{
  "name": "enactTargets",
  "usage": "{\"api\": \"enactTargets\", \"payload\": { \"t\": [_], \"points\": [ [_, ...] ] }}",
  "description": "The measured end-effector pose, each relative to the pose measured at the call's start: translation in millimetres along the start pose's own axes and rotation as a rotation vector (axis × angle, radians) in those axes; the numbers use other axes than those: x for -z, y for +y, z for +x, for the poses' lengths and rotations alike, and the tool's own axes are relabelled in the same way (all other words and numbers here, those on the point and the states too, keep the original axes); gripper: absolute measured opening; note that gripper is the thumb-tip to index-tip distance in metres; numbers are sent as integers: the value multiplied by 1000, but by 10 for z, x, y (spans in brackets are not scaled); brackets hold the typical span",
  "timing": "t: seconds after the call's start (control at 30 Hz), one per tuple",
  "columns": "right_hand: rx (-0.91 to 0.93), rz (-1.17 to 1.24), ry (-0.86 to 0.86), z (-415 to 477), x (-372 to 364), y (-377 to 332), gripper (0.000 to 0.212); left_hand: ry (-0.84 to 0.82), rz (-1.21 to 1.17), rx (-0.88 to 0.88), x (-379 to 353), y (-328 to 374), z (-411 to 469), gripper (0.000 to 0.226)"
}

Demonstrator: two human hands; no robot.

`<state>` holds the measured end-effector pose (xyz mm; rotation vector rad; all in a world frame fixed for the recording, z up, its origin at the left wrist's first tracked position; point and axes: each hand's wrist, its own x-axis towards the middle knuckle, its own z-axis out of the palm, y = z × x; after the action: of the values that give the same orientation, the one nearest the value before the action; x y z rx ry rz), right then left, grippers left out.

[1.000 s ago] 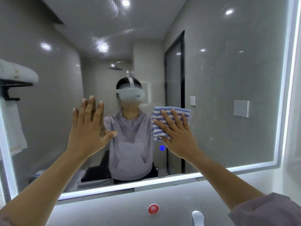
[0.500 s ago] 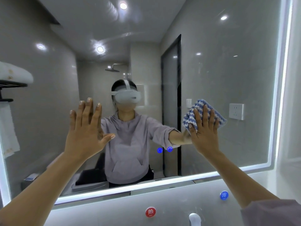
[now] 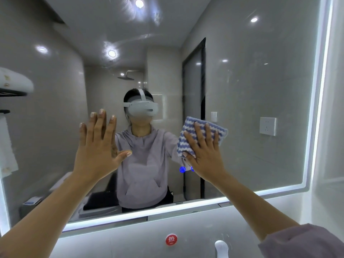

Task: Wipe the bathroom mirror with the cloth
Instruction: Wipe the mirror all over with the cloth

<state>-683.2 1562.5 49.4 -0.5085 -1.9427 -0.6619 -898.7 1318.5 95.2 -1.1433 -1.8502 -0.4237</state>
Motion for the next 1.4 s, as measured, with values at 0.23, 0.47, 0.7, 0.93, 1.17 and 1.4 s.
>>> {"api": "enactTargets", "payload": {
  "t": [0.23, 0.47, 0.7, 0.93, 1.17, 1.4],
  "points": [
    [90, -42, 9, -13, 12, 100, 64, 18, -18, 0, 2, 5, -6, 109],
    [-187, 8, -49, -148, 109, 510, 63, 19, -17, -5, 28, 26, -8, 109],
    [-593, 84, -100, -346, 159, 849, 70, 51, -28, -10, -6, 15, -5, 110],
    [-705, 183, -55, -571, -17, 460, 64, 60, -21, 1, -53, 0, 10, 113],
    [-509, 150, -117, -1053, -198, -174, 62, 94, -28, -10, -92, -14, 22, 111],
    [-537, 190, -137, -1314, -347, -887, 58, 112, -45, -16, -94, -11, 23, 108]
  ]
}}
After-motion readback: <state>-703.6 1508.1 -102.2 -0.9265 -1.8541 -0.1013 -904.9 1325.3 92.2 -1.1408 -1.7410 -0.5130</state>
